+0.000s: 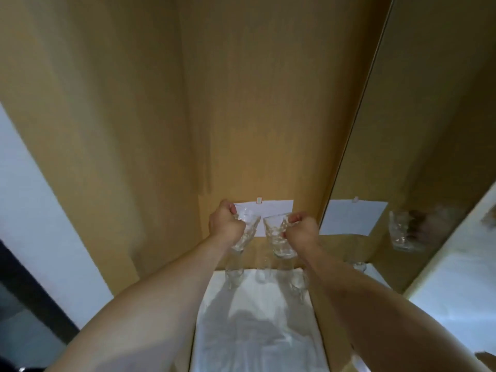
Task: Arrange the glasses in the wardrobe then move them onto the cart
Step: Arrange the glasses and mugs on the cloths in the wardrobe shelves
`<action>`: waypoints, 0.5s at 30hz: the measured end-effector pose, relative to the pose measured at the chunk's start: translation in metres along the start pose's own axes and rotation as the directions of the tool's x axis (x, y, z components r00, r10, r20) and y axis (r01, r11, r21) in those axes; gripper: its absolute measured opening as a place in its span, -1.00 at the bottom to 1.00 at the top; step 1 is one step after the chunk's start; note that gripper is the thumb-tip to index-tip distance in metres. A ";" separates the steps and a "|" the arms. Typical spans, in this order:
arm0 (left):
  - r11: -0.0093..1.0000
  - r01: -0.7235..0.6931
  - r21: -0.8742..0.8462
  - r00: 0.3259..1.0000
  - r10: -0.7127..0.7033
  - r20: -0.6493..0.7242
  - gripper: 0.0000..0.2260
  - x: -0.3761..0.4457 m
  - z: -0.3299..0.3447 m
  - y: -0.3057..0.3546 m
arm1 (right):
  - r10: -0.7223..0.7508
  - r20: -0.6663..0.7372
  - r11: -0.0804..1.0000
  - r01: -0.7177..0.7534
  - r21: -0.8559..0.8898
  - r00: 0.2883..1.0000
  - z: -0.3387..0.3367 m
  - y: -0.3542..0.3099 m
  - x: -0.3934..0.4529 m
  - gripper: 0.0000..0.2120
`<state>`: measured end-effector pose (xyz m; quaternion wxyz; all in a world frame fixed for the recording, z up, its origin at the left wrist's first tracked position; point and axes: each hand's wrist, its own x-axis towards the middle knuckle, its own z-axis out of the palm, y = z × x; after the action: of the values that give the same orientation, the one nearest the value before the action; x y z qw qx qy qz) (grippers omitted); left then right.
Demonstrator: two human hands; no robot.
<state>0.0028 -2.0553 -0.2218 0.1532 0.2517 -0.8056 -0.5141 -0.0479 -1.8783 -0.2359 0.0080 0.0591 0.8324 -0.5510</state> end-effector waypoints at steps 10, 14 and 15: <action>0.992 -0.127 -0.025 0.989 0.124 -0.076 -0.73 -0.070 -0.055 0.054 | -0.057 -0.058 0.995 0.061 0.076 0.997 -0.060 -0.042 -0.082 -0.67; 0.985 -0.163 -0.054 0.982 0.157 -0.101 -0.73 -0.099 -0.063 0.069 | -0.104 -0.094 0.990 0.112 0.083 0.990 -0.080 -0.050 -0.104 -0.69; 0.984 -0.169 -0.057 0.981 0.162 -0.110 -0.73 -0.106 -0.065 0.072 | -0.117 -0.104 0.989 0.126 0.080 0.988 -0.085 -0.052 -0.108 -0.70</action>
<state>0.1053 -2.0199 -0.1279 0.2457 0.2055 -0.7972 -0.5118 0.0585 -1.8301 -0.1464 -0.0694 0.0356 0.8093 -0.5822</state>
